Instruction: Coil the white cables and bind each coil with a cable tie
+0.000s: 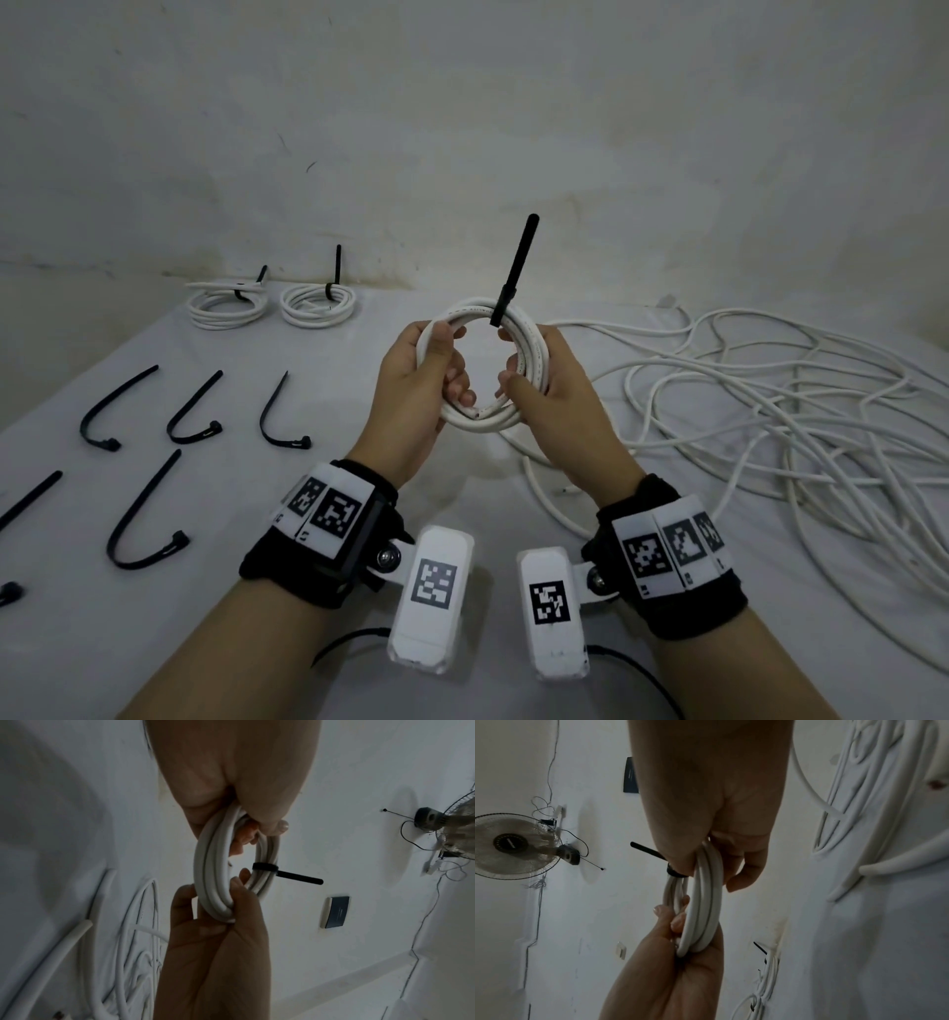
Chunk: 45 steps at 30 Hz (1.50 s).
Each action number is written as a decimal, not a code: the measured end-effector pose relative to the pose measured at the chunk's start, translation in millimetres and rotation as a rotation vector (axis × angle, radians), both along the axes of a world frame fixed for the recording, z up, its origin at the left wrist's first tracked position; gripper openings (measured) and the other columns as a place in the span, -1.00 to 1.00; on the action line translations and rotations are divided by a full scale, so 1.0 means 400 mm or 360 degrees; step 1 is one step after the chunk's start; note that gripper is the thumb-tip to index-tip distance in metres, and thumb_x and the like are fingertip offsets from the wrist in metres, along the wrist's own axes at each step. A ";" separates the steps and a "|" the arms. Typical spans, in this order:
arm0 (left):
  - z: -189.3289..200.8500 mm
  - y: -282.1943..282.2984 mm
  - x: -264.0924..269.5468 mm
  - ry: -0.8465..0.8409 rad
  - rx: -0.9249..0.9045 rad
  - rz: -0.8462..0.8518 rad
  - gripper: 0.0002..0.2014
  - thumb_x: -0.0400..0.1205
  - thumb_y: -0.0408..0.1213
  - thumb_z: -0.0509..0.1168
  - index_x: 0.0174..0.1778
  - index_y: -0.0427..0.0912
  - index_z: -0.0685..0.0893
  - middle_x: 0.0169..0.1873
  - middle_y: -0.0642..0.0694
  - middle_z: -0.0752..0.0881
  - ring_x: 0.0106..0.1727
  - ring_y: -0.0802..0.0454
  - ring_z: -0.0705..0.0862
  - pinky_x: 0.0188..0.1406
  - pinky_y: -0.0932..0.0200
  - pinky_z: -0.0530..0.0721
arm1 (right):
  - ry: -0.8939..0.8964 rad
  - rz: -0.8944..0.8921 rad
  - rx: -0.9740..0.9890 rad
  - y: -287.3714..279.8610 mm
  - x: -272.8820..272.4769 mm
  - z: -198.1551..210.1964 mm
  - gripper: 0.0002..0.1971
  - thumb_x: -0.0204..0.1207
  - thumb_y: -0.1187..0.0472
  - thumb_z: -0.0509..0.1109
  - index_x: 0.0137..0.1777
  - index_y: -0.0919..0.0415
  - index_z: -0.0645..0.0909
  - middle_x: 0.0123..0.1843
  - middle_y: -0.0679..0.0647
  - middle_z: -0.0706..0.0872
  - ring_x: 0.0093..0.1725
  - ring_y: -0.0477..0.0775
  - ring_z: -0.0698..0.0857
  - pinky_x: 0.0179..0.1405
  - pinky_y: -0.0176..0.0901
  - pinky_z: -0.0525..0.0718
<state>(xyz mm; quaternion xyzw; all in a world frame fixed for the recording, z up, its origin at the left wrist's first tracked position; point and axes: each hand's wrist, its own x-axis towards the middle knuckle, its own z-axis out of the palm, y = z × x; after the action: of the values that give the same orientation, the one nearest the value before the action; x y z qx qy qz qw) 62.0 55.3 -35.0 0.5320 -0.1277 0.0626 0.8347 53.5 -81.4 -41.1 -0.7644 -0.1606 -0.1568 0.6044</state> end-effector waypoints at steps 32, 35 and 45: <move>0.023 0.055 0.087 0.0347 0.0626 -0.0212 -0.88 0.66 -0.44 0.25 0.07 -0.30 0.63 -0.21 -0.21 0.75 -0.23 -0.03 0.78 -0.13 0.09 0.80 | 0.0158 -0.0336 0.0249 -0.054 0.086 -0.053 -0.60 0.73 0.05 0.09 -0.12 0.27 0.66 -0.25 0.10 0.71 -0.25 0.01 0.67 -0.18 -0.09 0.70; 0.028 0.080 0.167 0.0422 0.0552 -0.0124 -0.90 0.68 -0.44 0.21 -0.07 -0.32 0.64 -0.34 -0.15 0.77 -0.33 0.05 0.79 -0.19 0.12 0.80 | 0.0178 -0.0396 -0.0222 -0.079 0.099 -0.081 -0.73 0.70 0.17 0.19 -0.06 0.18 0.72 -0.09 0.07 0.72 -0.02 0.02 0.67 -0.04 -0.29 0.53; -0.040 0.148 0.484 0.0672 0.0694 0.0393 -0.74 0.68 -0.39 0.27 -0.33 -0.36 0.66 -0.42 -0.24 0.79 -0.41 -0.04 0.78 -0.26 0.07 0.81 | 0.0122 -0.0259 -0.0669 -0.083 0.135 -0.144 -0.78 0.52 0.38 0.40 -0.12 0.00 0.66 -0.08 -0.10 0.61 -0.02 -0.11 0.63 0.07 -0.46 0.50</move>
<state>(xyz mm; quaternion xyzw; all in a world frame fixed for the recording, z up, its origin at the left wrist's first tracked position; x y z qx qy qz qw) 255.5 114.5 -50.9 0.7110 0.1032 0.0230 0.6952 107.5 -114.4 -98.7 -0.8894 -0.1045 -0.1390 0.4229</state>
